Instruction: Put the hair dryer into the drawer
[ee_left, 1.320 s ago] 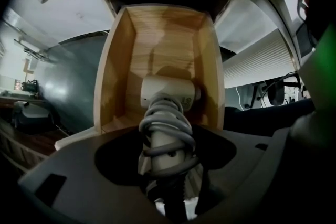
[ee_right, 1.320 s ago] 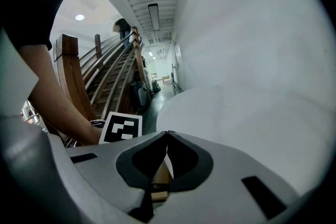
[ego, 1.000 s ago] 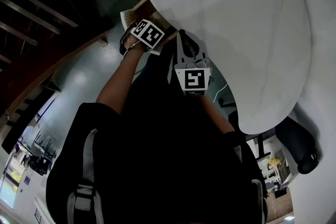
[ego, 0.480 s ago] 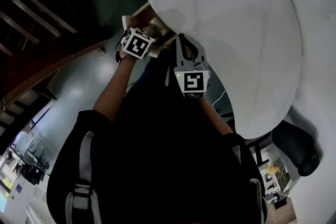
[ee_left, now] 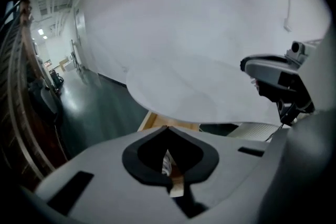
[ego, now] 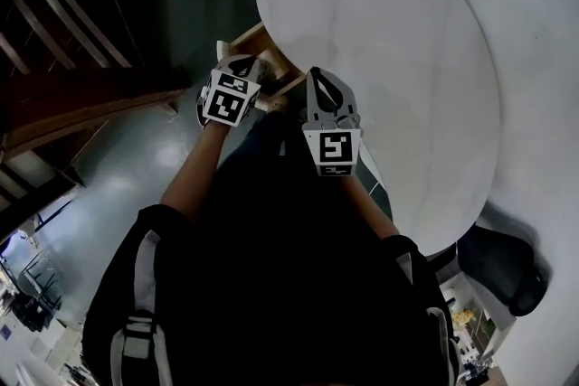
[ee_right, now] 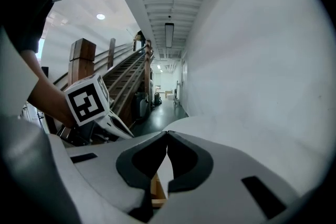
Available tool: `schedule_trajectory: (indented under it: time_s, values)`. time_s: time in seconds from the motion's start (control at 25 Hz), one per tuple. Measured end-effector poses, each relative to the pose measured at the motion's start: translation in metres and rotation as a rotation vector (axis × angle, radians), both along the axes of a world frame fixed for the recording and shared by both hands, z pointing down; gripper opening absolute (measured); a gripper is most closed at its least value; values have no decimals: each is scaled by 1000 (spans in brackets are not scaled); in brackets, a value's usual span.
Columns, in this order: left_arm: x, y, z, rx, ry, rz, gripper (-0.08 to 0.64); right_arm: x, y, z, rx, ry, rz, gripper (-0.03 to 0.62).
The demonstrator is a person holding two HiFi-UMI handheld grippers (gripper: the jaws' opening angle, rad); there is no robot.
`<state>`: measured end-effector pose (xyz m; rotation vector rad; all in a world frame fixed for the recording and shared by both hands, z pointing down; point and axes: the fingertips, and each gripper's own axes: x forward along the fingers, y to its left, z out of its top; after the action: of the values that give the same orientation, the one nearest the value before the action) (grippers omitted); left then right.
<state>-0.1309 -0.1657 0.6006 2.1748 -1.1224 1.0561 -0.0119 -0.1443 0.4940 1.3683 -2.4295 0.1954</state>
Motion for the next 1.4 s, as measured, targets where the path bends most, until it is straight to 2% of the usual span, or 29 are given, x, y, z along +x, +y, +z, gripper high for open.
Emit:
schedule_trajectory:
  time_s: [0.2, 0.4, 0.52, 0.72, 1.0, 1.4]
  values:
    - [18, -6, -72, 228, 115, -33, 8, 16, 3, -36, 73, -20, 16, 21]
    - [31, -2, -142, 395, 235, -76, 8, 29, 4, -77, 149, -41, 49, 21]
    - [37, 3, -178, 487, 278, -81, 7, 36, 7, -103, 194, -58, 70, 21]
    - [53, 12, -232, 619, 322, -41, 6, 55, 14, -141, 259, -73, 130, 21]
    - [74, 24, -287, 707, 380, -9, 7, 85, 28, -182, 332, -72, 221, 21]
    - [86, 29, -290, 700, 408, 31, 8, 87, 33, -186, 342, -67, 233, 21]
